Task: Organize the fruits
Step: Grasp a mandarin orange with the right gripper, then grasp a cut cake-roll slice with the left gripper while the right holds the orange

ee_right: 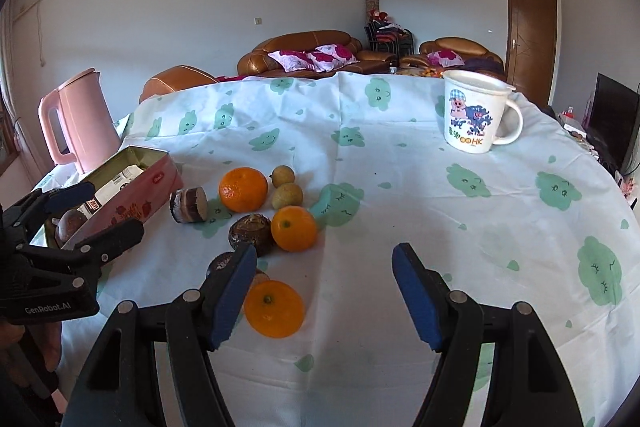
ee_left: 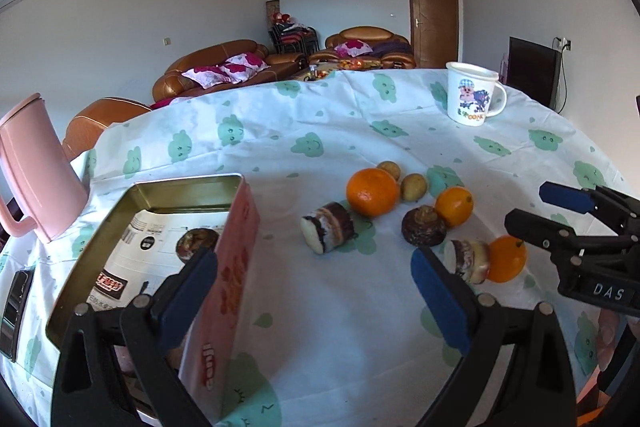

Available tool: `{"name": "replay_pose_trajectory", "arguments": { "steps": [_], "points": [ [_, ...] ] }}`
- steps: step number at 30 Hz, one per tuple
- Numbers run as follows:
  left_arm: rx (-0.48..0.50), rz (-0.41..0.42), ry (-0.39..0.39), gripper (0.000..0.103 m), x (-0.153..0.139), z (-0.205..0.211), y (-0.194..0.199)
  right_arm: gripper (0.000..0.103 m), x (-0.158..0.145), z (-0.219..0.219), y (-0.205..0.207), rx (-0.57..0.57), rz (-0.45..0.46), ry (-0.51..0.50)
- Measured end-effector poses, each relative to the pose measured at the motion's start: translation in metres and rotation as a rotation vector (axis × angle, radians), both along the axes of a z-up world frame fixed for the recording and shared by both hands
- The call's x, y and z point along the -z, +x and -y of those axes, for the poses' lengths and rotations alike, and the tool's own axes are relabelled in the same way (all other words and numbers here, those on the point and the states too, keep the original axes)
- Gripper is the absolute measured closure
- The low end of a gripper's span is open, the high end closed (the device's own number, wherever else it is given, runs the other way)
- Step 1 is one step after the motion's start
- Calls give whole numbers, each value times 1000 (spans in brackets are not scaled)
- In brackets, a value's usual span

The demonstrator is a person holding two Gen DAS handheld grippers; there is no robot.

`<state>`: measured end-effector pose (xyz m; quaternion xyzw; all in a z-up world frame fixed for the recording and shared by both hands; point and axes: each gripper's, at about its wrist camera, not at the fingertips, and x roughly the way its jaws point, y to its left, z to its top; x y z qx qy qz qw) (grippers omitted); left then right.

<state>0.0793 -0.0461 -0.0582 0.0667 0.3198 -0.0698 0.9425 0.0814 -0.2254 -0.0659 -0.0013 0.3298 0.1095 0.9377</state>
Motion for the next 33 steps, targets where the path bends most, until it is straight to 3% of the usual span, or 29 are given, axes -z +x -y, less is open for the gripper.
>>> {"name": "replay_pose_trajectory", "arguments": {
  "steps": [4, 8, 12, 13, 14, 15, 18, 22, 24, 27, 29, 33],
  "points": [
    [13, -26, -11, 4, 4, 7, 4, 38, 13, -3, 7, -81, -86, 52],
    [22, -37, -23, 4, 7, 12, 5, 39, 15, -3, 8, -125, -108, 101],
    [32, -41, -19, 4, 10, 16, 5, 47, 22, -10, 4, -187, -142, 108],
    [35, -43, -19, 4, 10, 17, 5, 51, 23, -11, 4, -183, -142, 105],
    [44, -48, -28, 4, 11, 18, 5, 63, 23, -10, 4, -164, -137, 92],
    [48, -50, -33, 4, 11, 19, 5, 67, 23, -8, 4, -150, -132, 91],
    [61, -37, -18, 4, 9, 24, 2, 67, 19, -1, 1, -106, -97, 90],
    [102, -38, -22, 6, 7, 40, 4, 67, 16, 7, 3, 17, -35, -11],
    [125, -59, -9, 9, 11, 52, 9, 67, 16, 17, 6, 52, -34, 10],
    [171, -126, -38, 21, 18, 65, 19, 67, 15, 29, 9, 73, -41, 60],
    [179, -164, -43, 42, 23, 71, 26, 67, 14, 31, 8, 78, -33, 69],
    [194, -232, -84, 59, 31, 73, 36, 67, 14, 28, 5, 73, -26, 63]
  ]
}}
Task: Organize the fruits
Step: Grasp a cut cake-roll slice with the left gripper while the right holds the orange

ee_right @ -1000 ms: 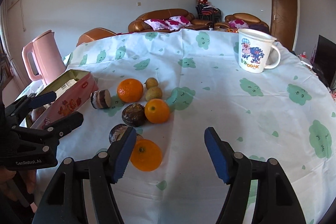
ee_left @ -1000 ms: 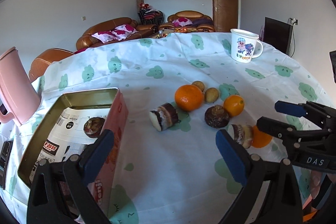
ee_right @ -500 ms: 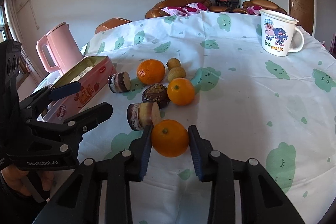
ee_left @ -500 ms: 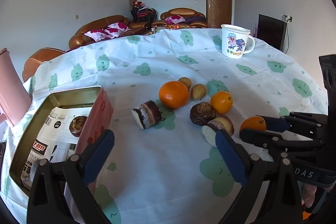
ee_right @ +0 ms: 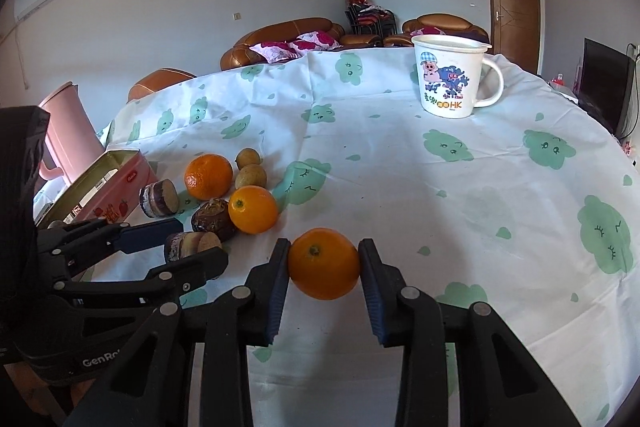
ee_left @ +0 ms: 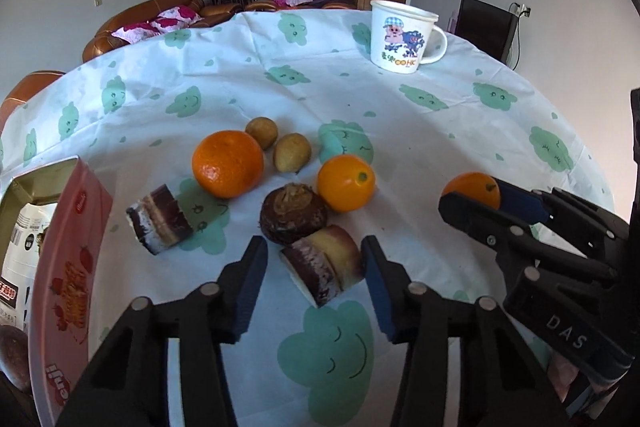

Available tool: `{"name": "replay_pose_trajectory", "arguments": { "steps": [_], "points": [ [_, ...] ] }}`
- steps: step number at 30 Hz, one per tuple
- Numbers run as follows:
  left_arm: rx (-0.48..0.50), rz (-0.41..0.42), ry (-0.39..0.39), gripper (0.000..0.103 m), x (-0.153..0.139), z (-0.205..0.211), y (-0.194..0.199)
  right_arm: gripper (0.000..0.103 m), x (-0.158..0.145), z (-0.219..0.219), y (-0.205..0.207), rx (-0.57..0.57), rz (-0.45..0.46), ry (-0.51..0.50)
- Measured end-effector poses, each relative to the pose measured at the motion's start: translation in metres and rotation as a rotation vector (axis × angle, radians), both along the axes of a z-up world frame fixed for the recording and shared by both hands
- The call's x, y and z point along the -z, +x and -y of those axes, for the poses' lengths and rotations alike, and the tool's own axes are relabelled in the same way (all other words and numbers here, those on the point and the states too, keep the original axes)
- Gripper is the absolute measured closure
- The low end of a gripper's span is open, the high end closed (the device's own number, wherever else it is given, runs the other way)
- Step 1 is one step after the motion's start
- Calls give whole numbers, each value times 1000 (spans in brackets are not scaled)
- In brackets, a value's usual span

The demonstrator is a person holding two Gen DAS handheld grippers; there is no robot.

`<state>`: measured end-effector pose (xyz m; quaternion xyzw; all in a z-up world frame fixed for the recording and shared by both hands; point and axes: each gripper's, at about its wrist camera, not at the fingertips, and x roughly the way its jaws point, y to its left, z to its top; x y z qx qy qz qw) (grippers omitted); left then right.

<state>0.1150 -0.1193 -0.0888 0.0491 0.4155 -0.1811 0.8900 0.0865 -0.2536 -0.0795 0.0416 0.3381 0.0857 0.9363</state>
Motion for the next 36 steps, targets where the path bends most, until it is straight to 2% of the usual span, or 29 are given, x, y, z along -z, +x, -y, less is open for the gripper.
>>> {"name": "replay_pose_trajectory", "arguments": {
  "steps": [15, 36],
  "points": [
    [-65, 172, -8, 60, -21, -11, -21, 67, -11, -5, -25, -24, 161, -26],
    [-119, 301, -39, 60, -34, -22, -39, 67, -20, -8, -48, -18, 306, -38]
  ]
}}
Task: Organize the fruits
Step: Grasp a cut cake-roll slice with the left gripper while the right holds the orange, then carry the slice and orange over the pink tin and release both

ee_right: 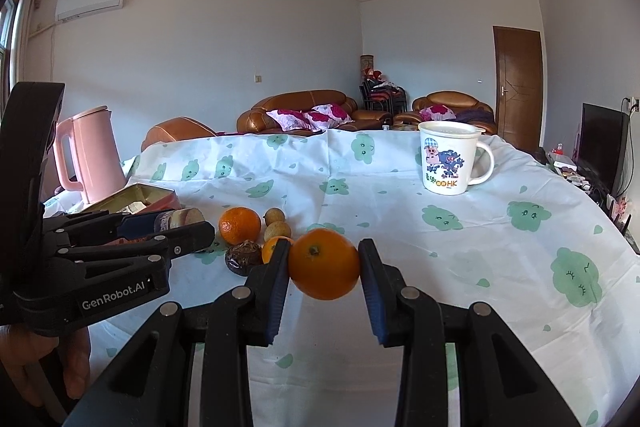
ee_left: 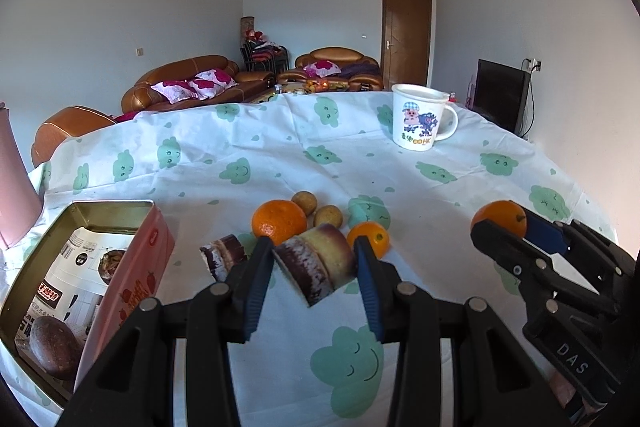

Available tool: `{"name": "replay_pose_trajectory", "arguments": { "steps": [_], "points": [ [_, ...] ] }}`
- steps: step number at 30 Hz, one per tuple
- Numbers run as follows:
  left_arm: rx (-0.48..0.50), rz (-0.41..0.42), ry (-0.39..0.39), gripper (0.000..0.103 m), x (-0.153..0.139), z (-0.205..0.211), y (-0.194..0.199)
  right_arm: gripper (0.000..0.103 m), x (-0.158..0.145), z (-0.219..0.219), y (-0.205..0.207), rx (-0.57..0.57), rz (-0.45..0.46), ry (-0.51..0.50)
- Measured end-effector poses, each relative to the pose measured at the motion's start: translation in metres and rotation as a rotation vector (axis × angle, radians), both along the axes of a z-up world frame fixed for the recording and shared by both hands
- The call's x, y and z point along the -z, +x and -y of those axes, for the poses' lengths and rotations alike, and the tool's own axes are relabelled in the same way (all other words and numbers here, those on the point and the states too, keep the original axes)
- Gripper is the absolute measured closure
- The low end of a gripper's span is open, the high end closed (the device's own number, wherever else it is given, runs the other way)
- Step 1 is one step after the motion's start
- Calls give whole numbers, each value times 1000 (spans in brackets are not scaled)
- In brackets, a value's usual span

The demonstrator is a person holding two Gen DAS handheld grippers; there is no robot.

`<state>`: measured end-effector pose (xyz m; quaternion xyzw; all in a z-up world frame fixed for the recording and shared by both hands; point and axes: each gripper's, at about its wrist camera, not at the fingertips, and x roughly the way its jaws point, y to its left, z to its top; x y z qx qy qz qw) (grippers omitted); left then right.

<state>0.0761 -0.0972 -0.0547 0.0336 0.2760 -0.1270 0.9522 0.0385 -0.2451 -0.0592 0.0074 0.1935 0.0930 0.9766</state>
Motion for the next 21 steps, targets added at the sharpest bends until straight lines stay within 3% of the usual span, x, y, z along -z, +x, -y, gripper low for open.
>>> {"name": "replay_pose_trajectory", "arguments": {
  "steps": [21],
  "points": [
    [-24, 100, 14, 60, -9, 1, -17, 67, -3, -2, -5, 65, 32, -33]
  ]
}}
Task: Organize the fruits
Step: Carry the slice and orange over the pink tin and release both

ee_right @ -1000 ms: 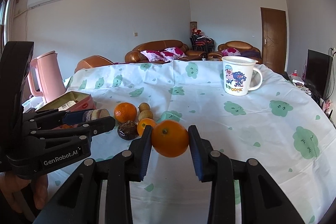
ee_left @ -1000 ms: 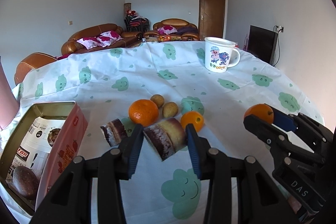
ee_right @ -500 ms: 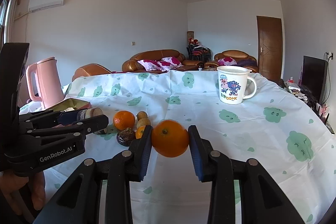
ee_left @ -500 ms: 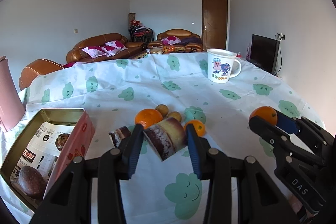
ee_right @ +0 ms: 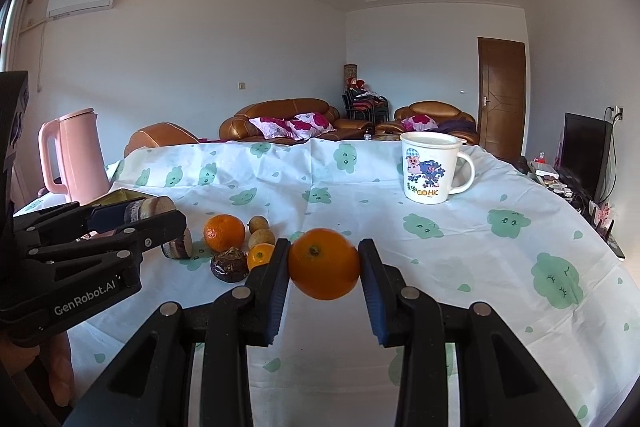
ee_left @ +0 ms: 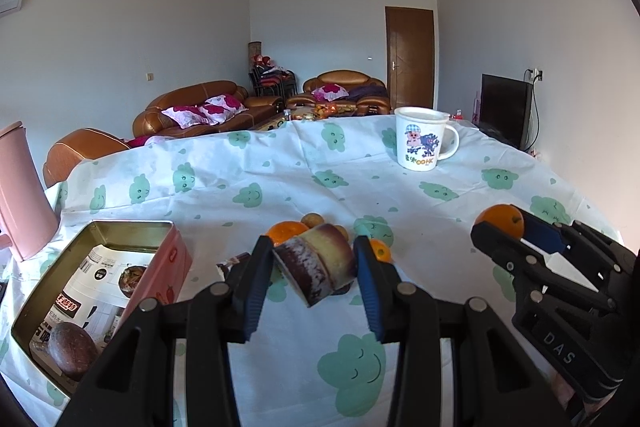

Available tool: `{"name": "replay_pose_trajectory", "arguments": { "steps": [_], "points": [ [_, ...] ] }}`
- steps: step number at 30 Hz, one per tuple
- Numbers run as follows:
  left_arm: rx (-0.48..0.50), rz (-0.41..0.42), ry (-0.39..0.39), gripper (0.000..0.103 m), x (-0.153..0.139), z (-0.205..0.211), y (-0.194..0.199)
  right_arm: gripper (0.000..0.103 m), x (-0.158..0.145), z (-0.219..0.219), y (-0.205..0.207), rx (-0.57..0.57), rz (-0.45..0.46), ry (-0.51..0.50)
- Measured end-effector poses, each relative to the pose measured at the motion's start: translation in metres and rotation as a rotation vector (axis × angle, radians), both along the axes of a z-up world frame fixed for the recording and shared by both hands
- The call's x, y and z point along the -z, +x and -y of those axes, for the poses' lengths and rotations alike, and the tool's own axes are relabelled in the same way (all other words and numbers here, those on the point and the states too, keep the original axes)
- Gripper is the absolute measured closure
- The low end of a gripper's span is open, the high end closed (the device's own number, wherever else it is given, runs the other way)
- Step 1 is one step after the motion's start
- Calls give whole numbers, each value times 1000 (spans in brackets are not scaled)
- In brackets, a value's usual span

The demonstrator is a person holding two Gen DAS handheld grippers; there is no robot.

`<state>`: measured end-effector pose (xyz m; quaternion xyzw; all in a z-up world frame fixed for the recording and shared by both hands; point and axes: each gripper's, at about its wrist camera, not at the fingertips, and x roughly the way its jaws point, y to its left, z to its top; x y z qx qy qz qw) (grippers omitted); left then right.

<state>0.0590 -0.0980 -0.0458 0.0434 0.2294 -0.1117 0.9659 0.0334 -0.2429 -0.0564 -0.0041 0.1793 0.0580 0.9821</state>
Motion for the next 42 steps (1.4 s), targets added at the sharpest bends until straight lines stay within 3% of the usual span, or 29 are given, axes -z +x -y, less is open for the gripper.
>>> {"name": "replay_pose_trajectory", "arguments": {
  "steps": [14, 33, 42],
  "points": [
    [-69, 40, -2, 60, -24, -43, -10, 67, -26, -24, 4, -40, 9, -50],
    [-303, -4, -11, 60, -29, -181, 9, 67, -59, -149, 53, -355, -74, -33],
    [-351, -58, 20, 60, -14, -209, 27, 67, -45, -207, 78, -467, -167, -34]
  ]
}}
